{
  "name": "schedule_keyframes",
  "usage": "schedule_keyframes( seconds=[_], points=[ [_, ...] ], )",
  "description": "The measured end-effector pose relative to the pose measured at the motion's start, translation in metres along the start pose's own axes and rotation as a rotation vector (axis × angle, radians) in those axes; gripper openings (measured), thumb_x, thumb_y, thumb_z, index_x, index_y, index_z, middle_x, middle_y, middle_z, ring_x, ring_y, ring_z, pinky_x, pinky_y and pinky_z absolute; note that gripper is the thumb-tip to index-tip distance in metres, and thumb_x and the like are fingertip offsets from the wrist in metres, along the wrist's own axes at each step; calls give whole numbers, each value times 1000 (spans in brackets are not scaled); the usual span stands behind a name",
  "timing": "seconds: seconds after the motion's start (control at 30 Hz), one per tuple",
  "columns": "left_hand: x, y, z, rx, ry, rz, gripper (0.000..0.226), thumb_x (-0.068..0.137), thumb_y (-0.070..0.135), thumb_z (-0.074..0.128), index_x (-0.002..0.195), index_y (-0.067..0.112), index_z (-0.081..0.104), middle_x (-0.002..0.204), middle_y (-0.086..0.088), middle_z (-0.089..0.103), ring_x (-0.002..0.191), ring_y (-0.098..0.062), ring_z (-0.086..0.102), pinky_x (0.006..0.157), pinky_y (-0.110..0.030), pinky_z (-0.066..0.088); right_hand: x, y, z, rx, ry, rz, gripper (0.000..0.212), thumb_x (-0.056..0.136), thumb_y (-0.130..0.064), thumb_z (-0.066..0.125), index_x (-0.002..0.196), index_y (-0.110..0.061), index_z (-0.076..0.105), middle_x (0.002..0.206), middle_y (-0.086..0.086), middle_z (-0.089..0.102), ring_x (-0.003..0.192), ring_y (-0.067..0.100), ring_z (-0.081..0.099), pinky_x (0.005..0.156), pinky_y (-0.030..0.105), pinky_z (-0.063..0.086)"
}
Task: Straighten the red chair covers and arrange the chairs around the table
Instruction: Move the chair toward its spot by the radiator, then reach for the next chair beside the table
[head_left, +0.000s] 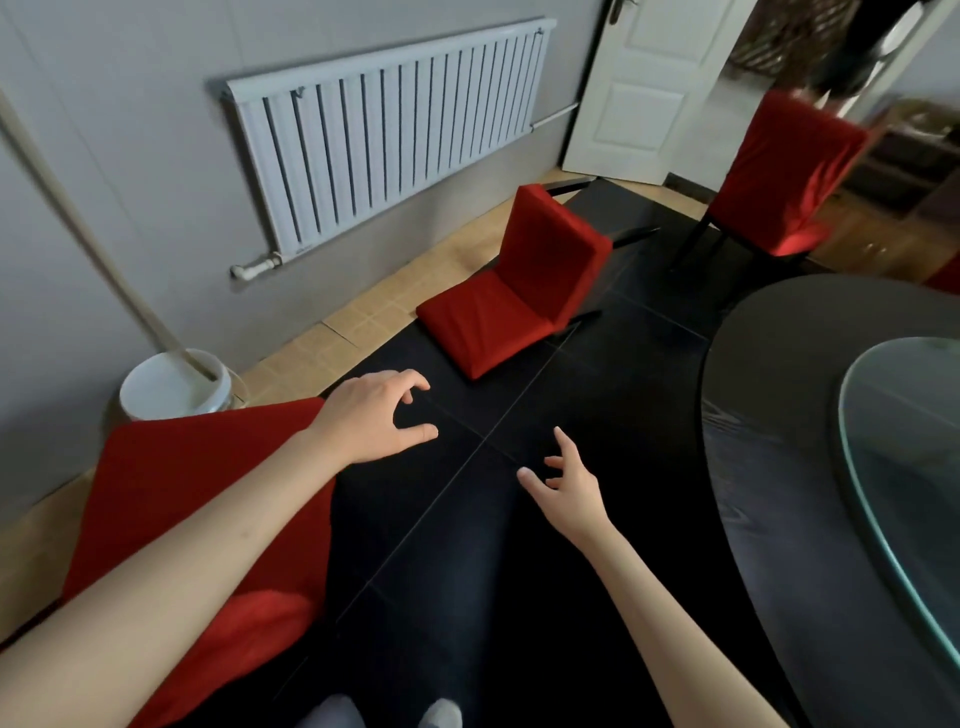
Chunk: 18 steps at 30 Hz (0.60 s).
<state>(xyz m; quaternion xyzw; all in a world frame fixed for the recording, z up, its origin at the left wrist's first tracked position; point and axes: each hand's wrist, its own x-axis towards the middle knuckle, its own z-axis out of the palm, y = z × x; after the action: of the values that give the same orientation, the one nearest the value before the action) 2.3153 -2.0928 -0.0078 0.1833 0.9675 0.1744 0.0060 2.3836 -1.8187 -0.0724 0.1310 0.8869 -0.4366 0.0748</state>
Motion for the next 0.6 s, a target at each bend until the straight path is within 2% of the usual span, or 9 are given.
schedule_keyframes(
  seconds=[0.13,0.33,0.47,0.6],
  points=[
    [42,11,13,-30,-7,-21,51,80,58,64,121,30,55,104,13,62,81,-4,50,69,-24,39,42,6,-21,38,-11,31,87,83,-47,69,152,-32,19,131,0,52,102,12,61,87,29,52],
    [115,6,26,-68,-28,-47,40,80,54,67,112,30,61,97,16,60,81,-2,52,65,-21,38,119,7,-45,40,-17,51,83,83,-43,70,150,-28,25,130,2,53,101,13,61,88,29,51],
    [180,-4,33,-90,-45,-29,36,80,52,68,108,31,62,94,18,59,80,-1,53,62,-18,37,181,0,-61,38,-10,81,78,83,-42,70,149,-27,29,130,3,54,100,13,62,82,23,48],
    [257,-17,39,-132,-66,-16,33,80,50,69,106,31,63,92,17,59,79,-2,54,66,-22,41,248,-12,-77,0,4,125,74,84,-42,69,147,-26,33,130,3,55,101,10,55,82,22,45]
  ],
)
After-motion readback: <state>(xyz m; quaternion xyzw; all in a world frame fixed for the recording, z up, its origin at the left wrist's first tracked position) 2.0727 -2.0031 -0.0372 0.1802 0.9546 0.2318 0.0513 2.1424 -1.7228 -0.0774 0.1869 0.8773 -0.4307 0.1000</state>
